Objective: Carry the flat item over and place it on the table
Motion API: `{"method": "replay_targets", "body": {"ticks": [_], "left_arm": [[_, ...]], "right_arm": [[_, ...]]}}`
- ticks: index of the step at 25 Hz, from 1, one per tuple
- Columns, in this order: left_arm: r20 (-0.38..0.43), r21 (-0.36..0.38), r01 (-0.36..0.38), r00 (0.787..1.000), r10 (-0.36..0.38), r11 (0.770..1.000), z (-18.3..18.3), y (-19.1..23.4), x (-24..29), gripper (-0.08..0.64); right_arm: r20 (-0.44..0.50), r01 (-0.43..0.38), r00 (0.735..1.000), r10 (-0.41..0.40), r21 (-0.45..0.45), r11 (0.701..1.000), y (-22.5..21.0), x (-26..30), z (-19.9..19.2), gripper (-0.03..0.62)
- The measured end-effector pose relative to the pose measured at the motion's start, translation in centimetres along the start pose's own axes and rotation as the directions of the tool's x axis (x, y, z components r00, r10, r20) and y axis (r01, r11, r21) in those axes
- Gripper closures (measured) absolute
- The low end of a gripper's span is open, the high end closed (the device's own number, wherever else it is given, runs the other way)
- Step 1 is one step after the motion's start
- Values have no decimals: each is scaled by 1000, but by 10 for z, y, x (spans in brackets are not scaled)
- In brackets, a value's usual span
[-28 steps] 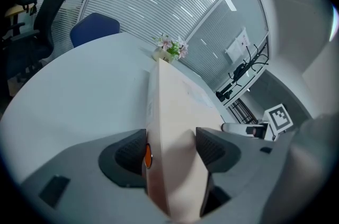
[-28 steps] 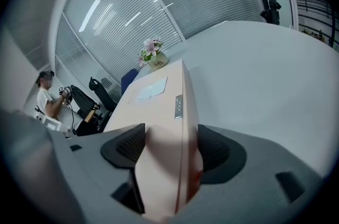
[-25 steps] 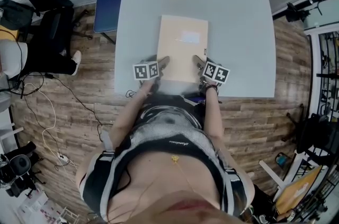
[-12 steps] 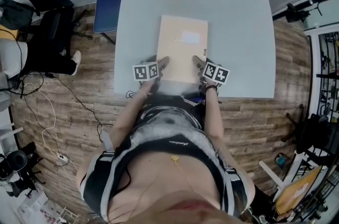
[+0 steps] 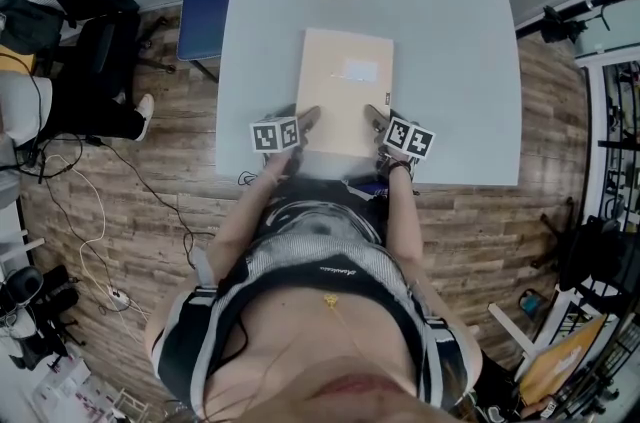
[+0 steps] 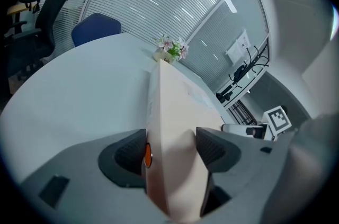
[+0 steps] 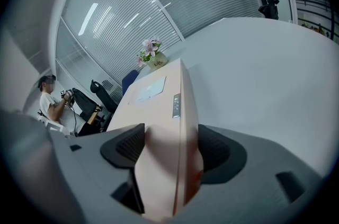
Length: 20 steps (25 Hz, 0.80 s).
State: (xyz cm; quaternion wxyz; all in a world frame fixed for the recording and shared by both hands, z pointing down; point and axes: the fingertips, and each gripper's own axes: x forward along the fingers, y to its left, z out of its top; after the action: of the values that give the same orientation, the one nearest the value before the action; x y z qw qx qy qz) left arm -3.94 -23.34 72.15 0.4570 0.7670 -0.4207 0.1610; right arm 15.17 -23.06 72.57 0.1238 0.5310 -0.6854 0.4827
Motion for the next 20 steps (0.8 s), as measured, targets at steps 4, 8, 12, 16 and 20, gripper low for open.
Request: {"method": "replay_targets", "body": {"ticks": [4, 8, 12, 16, 20], "left_arm": [[10, -12, 47, 999, -47, 999, 3, -3, -3, 272], [95, 112, 5, 995, -16, 994, 26, -7, -21, 270], [198, 221, 11, 979, -56, 975, 58, -38, -50, 274], [228, 330, 85, 959, -167, 940, 77, -86, -71, 443], [235, 409, 152, 935, -265, 900, 91, -131, -87, 521]], "right_arm": [[26, -24, 999, 24, -3, 1000, 3, -3, 2, 267], [60, 7, 998, 5, -194, 981, 14, -19, 23, 264], [160, 32, 987, 29, -363, 931, 44, -53, 64, 324], [240, 17, 965, 104, -455, 890, 84, -86, 92, 402], [278, -33, 937, 211, -531, 847, 131, -112, 103, 511]]}}
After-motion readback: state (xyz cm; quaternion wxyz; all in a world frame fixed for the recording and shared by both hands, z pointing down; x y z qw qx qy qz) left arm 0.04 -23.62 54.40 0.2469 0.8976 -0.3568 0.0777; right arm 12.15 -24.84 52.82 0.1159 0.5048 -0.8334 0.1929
